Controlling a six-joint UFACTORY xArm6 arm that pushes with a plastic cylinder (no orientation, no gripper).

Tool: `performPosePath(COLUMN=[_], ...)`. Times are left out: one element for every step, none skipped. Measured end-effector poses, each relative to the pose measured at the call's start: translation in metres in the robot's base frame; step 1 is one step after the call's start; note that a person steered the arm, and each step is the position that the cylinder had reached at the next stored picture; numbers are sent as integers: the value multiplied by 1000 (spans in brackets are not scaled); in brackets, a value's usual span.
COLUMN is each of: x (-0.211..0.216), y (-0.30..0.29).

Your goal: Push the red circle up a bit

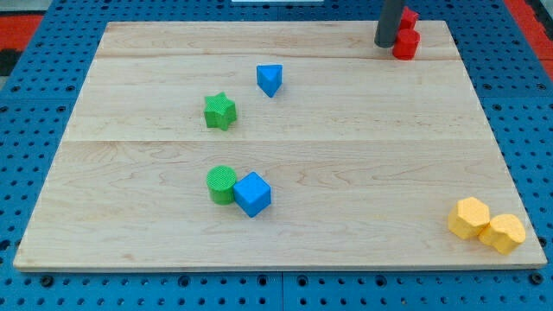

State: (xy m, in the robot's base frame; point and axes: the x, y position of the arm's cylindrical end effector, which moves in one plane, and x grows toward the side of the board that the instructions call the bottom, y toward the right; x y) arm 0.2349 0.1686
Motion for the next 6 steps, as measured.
performPosePath(x=[-4,20,24,36,50,44], y=[-3,-34,-21,18,42,46])
